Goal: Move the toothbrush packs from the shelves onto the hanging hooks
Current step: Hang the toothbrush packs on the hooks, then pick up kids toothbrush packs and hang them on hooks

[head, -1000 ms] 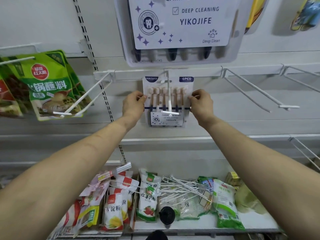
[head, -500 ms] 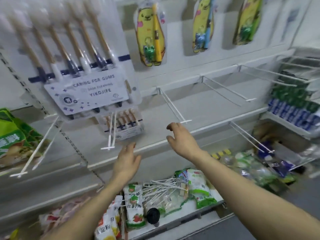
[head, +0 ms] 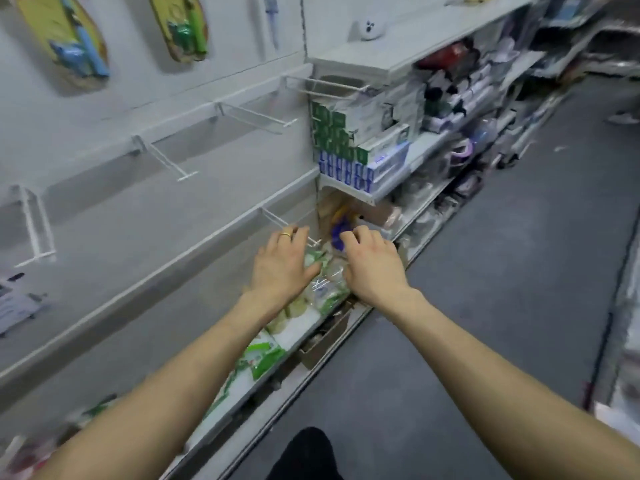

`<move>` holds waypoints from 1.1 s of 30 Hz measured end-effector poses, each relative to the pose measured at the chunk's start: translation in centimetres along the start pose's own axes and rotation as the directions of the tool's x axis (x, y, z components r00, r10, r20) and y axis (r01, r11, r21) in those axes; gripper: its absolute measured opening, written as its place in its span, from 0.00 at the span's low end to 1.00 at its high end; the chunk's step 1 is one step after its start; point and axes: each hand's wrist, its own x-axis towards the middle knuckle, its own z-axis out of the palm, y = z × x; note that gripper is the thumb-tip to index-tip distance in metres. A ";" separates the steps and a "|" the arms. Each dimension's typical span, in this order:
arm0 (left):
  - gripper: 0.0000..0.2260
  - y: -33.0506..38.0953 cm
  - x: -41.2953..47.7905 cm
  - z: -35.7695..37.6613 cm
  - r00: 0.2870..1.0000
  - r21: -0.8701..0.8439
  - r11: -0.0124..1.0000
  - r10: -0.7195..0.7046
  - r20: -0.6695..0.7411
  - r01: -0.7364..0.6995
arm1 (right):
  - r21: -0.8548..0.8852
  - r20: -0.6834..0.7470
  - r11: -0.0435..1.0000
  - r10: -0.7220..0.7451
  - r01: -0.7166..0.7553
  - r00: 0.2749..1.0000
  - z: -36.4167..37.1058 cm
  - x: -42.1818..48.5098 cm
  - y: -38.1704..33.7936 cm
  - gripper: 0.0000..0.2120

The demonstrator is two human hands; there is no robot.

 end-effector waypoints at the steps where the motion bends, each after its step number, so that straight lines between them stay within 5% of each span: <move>1: 0.30 2.4 1.5 0.4 0.999 0.006 0.999 0.052 0.006 -0.052 | -0.013 -0.001 0.999 0.052 -0.052 0.999 -0.1 -0.4 2.2 0.20; 8: 0.29 16.3 11.8 5.2 0.943 0.044 0.946 0.315 0.104 -0.321 | -0.113 0.012 0.924 0.370 -0.367 0.929 -0.2 -0.3 16.1 0.17; 15: 0.26 26.5 26.8 11.7 0.884 -0.003 0.896 0.440 0.160 -0.445 | -0.174 -0.001 0.816 0.559 -0.551 0.829 0.9 6.2 31.1 0.18; 33: 0.30 59.2 58.9 22.4 0.654 -0.180 0.672 0.741 0.153 -0.719 | -0.203 -0.059 0.537 0.828 -0.819 0.558 -2.4 15.9 70.8 0.25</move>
